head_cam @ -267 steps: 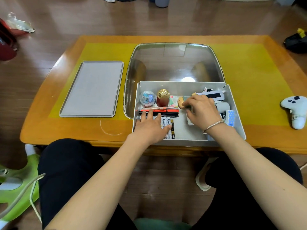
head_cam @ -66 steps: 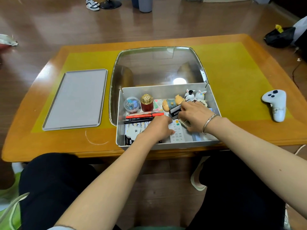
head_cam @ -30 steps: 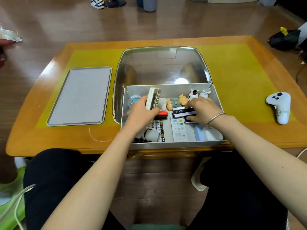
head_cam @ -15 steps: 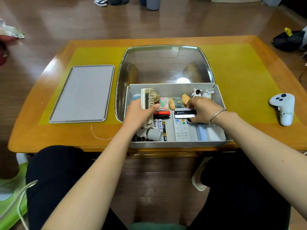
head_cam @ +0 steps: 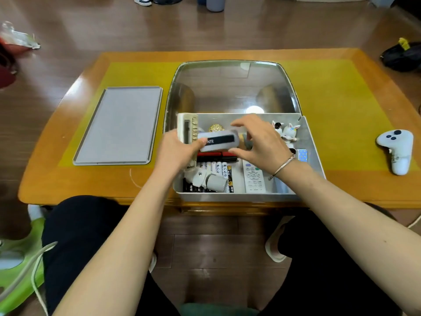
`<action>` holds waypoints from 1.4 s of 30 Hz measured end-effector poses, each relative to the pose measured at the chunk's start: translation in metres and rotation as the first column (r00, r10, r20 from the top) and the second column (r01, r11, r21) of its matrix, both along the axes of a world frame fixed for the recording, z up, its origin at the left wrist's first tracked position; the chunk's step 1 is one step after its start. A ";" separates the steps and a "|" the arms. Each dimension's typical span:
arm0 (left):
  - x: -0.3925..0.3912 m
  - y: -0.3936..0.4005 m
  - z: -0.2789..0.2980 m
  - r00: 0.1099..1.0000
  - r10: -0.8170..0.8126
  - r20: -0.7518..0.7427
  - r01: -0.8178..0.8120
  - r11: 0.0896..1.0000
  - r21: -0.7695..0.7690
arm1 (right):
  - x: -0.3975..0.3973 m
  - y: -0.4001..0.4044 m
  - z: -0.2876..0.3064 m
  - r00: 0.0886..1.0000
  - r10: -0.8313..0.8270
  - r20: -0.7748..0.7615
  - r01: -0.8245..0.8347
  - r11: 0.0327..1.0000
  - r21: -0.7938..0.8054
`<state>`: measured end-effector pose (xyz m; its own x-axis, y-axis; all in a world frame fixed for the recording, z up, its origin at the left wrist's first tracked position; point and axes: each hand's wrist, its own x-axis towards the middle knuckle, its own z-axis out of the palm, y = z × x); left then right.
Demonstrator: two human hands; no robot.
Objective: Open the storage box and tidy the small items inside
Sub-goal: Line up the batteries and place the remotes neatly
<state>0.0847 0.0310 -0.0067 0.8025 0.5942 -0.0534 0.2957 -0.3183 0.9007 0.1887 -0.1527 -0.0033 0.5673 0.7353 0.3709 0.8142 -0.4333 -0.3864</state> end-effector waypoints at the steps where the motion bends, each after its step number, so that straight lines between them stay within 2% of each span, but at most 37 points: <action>1: -0.002 0.006 0.001 0.996 0.081 0.029 -0.080 0.997 -0.017 | -0.002 0.001 -0.001 0.997 -0.066 -0.047 0.068 0.997 0.043; 2: -0.004 0.011 0.001 0.987 0.154 0.055 -0.152 0.988 -0.030 | -0.004 0.002 -0.003 0.988 -0.110 -0.105 0.113 0.993 0.019; 3: -0.006 0.015 0.001 0.976 0.207 0.074 -0.205 0.978 -0.033 | -0.007 0.004 -0.006 0.981 -0.126 -0.150 0.113 0.989 -0.092; 5: -0.009 0.022 0.000 0.962 0.256 0.091 -0.255 0.967 -0.023 | -0.014 0.011 -0.013 0.969 -0.111 -0.219 0.014 0.915 -0.403; 6: -0.011 0.023 -0.001 0.961 0.263 0.088 -0.262 0.965 -0.019 | -0.018 0.015 -0.017 0.961 -0.099 -0.260 -0.044 0.868 -0.494; 9: -0.016 0.022 -0.007 0.957 0.278 0.080 -0.276 0.960 -0.046 | -0.026 0.030 -0.027 0.956 -0.055 -0.290 -0.124 0.817 -0.563; 13: -0.019 0.020 -0.012 0.955 0.287 0.073 -0.283 0.957 -0.058 | -0.028 0.044 -0.034 0.965 -0.033 -0.259 -0.120 0.825 -0.552; 19: -0.017 0.015 -0.011 0.960 0.263 0.095 -0.261 0.965 -0.035 | -0.031 0.047 -0.041 0.946 -0.031 -0.324 -0.121 0.890 -0.439; 26: -0.018 0.017 -0.013 0.958 0.271 0.094 -0.270 0.963 -0.024 | -0.023 0.030 -0.027 0.880 -0.019 -0.474 -0.081 0.978 -0.191; 30: -0.017 0.017 -0.012 0.958 0.272 0.092 -0.269 0.962 -0.041 | -0.014 0.011 -0.019 0.852 -0.081 -0.518 0.017 0.992 -0.127; 36: -0.014 0.012 -0.011 0.966 0.243 0.092 -0.242 0.970 -0.023 | 0.015 -0.035 -0.010 0.875 -0.251 -0.414 0.212 0.968 -0.138; 39: -0.012 0.010 -0.010 0.970 0.227 0.089 -0.225 0.974 -0.026 | 0.030 -0.072 -0.006 0.874 -0.380 -0.302 0.329 0.921 -0.207; 42: -0.009 0.004 -0.009 0.975 0.202 0.091 -0.201 0.979 -0.025 | 0.039 -0.095 -0.005 0.879 -0.437 -0.190 0.378 0.882 -0.282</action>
<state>0.0752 0.0345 -0.0157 0.6683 0.7439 0.0052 0.2675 -0.2469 0.9314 0.2279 -0.2479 -0.0082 0.8843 0.4657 0.0331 0.4394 -0.8064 -0.3959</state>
